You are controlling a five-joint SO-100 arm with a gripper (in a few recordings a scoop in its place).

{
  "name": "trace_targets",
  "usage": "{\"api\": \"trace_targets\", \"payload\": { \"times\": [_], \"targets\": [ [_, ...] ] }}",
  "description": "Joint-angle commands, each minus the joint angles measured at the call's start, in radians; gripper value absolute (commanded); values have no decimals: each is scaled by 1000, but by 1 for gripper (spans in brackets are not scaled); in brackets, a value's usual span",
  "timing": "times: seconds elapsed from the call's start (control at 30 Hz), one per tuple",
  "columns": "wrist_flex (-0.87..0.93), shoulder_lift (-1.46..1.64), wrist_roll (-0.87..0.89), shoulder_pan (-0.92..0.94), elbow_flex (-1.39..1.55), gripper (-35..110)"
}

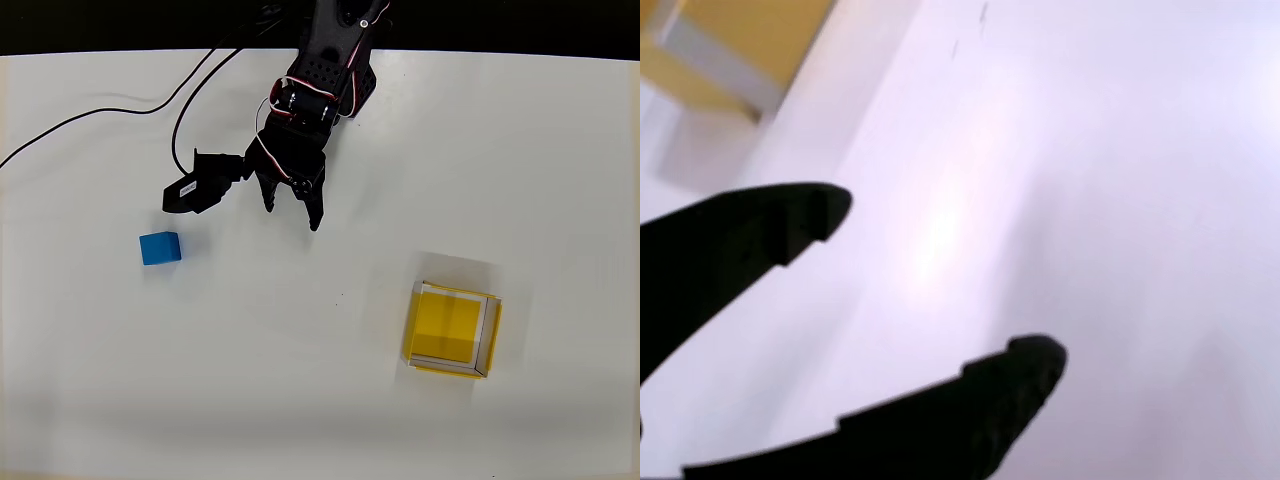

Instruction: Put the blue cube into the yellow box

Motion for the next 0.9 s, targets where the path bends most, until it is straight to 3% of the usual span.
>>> {"api": "trace_targets", "payload": {
  "times": [0.0, 0.2, 0.43, 0.87],
  "targets": [
    [-74, -103, -14, 140, -284, 38],
    [-259, -268, 14, 301, -417, 40],
    [-296, -482, 52, 436, -589, 51],
    [-502, -825, 32, 541, -684, 58]
  ]
}}
